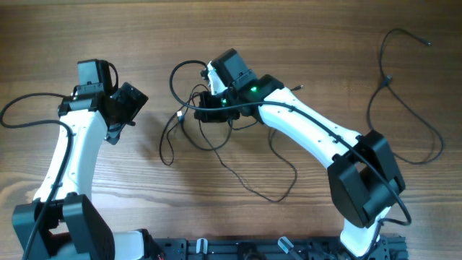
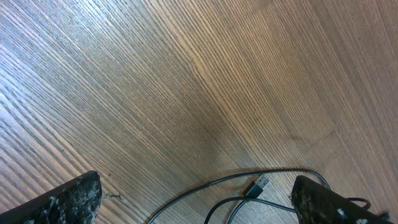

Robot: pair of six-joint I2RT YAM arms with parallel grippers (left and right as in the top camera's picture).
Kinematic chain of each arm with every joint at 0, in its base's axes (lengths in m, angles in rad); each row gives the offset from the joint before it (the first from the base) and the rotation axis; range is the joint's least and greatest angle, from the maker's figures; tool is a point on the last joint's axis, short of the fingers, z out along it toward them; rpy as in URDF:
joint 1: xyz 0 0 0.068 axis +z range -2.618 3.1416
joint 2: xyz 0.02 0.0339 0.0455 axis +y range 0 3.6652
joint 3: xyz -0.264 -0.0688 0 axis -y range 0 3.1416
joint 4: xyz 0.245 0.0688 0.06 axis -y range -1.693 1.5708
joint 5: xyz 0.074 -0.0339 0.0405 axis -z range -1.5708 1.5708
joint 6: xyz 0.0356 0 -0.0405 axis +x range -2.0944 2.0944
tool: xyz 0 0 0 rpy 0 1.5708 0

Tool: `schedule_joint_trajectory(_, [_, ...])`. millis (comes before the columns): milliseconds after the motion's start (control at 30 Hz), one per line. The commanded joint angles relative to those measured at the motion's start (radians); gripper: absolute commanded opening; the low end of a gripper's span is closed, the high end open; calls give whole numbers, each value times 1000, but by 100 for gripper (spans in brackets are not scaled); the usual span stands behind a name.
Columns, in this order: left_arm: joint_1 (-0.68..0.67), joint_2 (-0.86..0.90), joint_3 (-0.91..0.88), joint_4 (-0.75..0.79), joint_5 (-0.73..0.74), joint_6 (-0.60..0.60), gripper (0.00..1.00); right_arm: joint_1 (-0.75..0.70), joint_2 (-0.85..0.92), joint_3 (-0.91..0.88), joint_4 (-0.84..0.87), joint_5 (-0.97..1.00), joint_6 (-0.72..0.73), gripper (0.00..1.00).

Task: Untangle cables
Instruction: 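Grasp a black cable near the centre with the right gripper, then pull the right gripper up and right, dragging the cable out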

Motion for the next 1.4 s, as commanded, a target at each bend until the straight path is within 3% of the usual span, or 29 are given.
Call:
schedule_joint_trajectory(0, [3,13,-9,0,7,-13,100,-18,-6,-2,-107,-53,-51,4])
schedule_joint_trajectory(133, [3,13,-9,0,7,-13,100,-24,-7,0,-161,-164,-200,4])
schedule_joint_trajectory(367, [3,13,-9,0,7,-13,100,-153,-11,47,-131,-212,-209,4])
schedule_joint_trajectory(433, [3,13,-9,0,7,-13,100,-199,-11,52,-84,-313,-211,4])
schedule_joint_trajectory(533, [3,13,-9,0,7,-13,100,-271,-11,52,58,-638,-230,4])
schedule_joint_trajectory(600, [3,13,-9,0,7,-13,100,-317,-11,51,134,-662,-184,4])
schedule_joint_trajectory(733, [3,13,-9,0,7,-13,100,-412,-11,51,161,-450,-155,4])
schedule_joint_trajectory(900, [3,13,-9,0,7,-13,100,-499,-8,51,162,0,-158,4])
schedule_joint_trajectory(967, [3,13,-9,0,7,-13,100,-510,-6,50,169,124,-221,4])
schedule_joint_trajectory(1067, [3,13,-9,0,7,-13,100,-510,-6,49,179,227,-375,4])
schedule_joint_trajectory(1167, [3,13,-9,0,7,-13,100,-510,-6,48,167,450,-378,4])
schedule_joint_trajectory(1367, [3,13,-9,0,7,-13,100,-510,11,42,153,593,-391,5])
